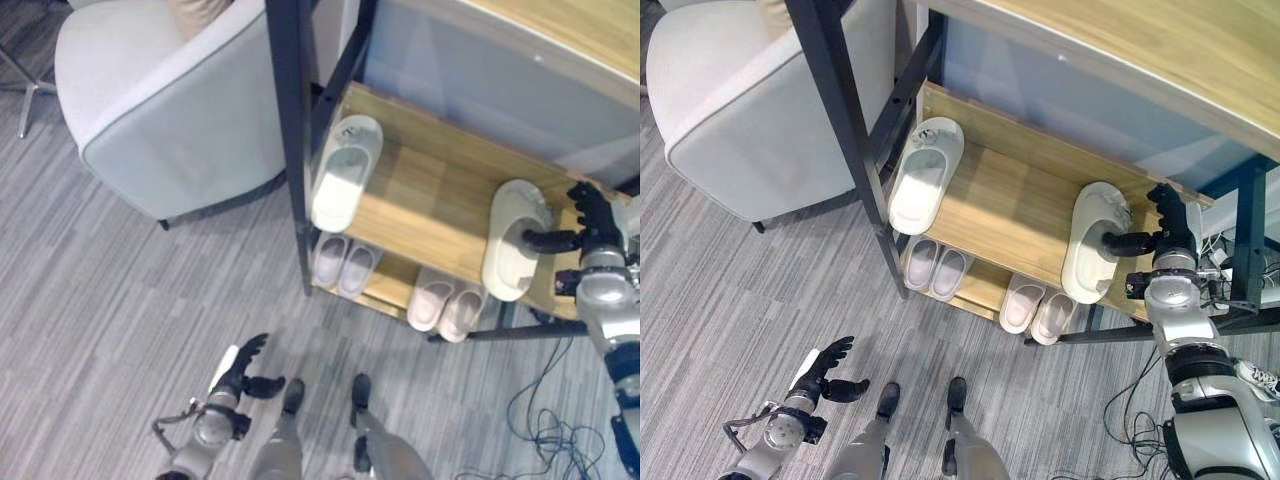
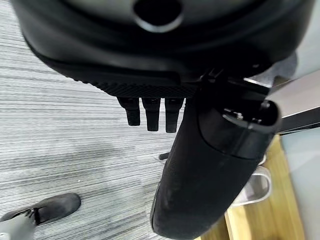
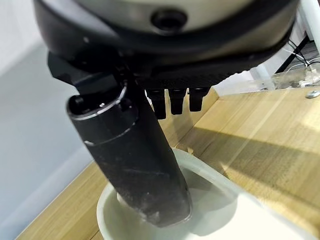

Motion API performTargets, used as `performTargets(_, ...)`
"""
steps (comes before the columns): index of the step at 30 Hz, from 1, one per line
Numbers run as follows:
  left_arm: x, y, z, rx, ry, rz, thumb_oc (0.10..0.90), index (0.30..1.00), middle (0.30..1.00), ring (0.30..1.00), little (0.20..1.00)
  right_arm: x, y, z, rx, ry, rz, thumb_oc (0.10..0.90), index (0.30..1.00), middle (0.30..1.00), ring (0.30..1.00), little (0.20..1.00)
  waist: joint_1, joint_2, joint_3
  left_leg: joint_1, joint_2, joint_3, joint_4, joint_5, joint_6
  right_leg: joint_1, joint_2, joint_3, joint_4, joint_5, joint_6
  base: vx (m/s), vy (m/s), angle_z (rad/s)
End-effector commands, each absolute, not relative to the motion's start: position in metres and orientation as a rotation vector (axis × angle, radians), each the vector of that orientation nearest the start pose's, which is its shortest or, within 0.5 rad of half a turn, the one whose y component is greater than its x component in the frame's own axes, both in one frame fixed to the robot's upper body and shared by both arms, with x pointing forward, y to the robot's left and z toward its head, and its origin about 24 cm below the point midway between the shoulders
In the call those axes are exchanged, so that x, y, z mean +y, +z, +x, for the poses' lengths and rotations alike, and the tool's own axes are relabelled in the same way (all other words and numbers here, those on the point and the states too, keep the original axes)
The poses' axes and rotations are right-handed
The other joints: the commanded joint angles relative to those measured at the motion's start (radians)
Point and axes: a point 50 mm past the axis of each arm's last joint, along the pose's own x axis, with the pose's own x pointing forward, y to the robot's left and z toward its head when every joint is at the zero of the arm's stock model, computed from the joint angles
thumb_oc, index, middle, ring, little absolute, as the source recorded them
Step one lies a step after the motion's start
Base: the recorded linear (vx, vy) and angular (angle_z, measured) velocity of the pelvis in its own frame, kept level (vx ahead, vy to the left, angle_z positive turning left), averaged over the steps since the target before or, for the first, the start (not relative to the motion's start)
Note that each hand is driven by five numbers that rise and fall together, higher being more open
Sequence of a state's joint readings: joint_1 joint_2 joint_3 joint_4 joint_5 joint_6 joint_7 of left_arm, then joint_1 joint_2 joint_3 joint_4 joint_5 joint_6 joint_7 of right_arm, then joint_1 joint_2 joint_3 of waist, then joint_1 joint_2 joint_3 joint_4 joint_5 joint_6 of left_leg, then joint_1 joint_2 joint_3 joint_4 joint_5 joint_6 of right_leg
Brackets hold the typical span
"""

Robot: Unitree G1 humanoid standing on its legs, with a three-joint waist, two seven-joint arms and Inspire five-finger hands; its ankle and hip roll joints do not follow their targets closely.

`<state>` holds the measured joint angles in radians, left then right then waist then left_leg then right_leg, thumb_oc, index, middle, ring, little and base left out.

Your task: Arrange the slippers neatly on the shoe rack.

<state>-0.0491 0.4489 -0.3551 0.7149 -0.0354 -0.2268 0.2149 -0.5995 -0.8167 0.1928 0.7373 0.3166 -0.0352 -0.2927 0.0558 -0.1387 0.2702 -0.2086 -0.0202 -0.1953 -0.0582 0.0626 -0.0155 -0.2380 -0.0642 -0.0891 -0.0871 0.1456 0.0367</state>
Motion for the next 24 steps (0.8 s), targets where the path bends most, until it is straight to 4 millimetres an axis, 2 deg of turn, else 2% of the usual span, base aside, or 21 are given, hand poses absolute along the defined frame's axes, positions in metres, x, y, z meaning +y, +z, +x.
performTargets(1, 0.231, -0.058, 0.219, 0.342, 0.007, 0.523, 0.800, 0.900, 0.900, 0.900, 0.900, -0.337, 0.199, 0.336, -0.226, -0.500, -0.572, 0.400, 0.300, 0.300, 0.300, 0.300, 0.016, 0.005, -0.033, -0.012, 0.042, 0.057, 0.000, -0.037, -0.012, 0.051, -0.039, -0.028, 0.049, -0.123, 0.085, 0.00, 0.000, 0.00)
performTargets(5, 0.233, -0.058, 0.218, 0.343, 0.006, 0.531, 0.800, 0.900, 0.900, 0.900, 0.900, -0.321, 0.199, 0.328, -0.307, -0.403, -0.570, 0.400, 0.300, 0.300, 0.300, 0.300, 0.017, -0.002, -0.031, -0.009, 0.040, 0.055, -0.003, -0.039, -0.009, 0.053, -0.046, -0.037, 0.052, -0.125, 0.090, -0.01, 0.045, 0.01)
performTargets(15, 0.238, -0.058, 0.218, 0.357, 0.003, 0.566, 0.800, 0.900, 0.900, 0.900, 0.900, -0.275, 0.224, 0.313, -0.543, -0.283, -0.563, 0.400, 0.300, 0.300, 0.300, 0.300, 0.030, -0.028, -0.026, -0.013, 0.034, 0.050, 0.008, -0.052, -0.002, 0.057, -0.055, -0.049, 0.057, -0.124, 0.099, 0.00, 0.008, 0.01)
performTargets(21, 0.240, -0.056, 0.221, 0.353, 0.000, 0.583, 0.800, 0.900, 0.900, 0.900, 0.900, -0.254, 0.251, 0.327, -0.636, -0.311, -0.564, 0.400, 0.300, 0.300, 0.300, 0.300, 0.047, -0.033, -0.019, -0.022, 0.029, 0.048, 0.014, -0.055, 0.003, 0.051, -0.057, -0.050, 0.057, -0.120, 0.100, 0.00, 0.008, 0.01)
performTargets(24, 0.240, -0.056, 0.224, 0.354, -0.007, 0.594, 0.800, 0.900, 0.900, 0.900, 0.900, -0.245, 0.268, 0.349, -0.643, -0.358, -0.468, 0.400, 0.300, 0.300, 0.300, 0.300, 0.063, -0.037, -0.009, -0.038, 0.023, 0.046, 0.021, -0.055, 0.006, 0.043, -0.058, -0.046, 0.055, -0.112, 0.099, -0.01, 0.043, 0.15)
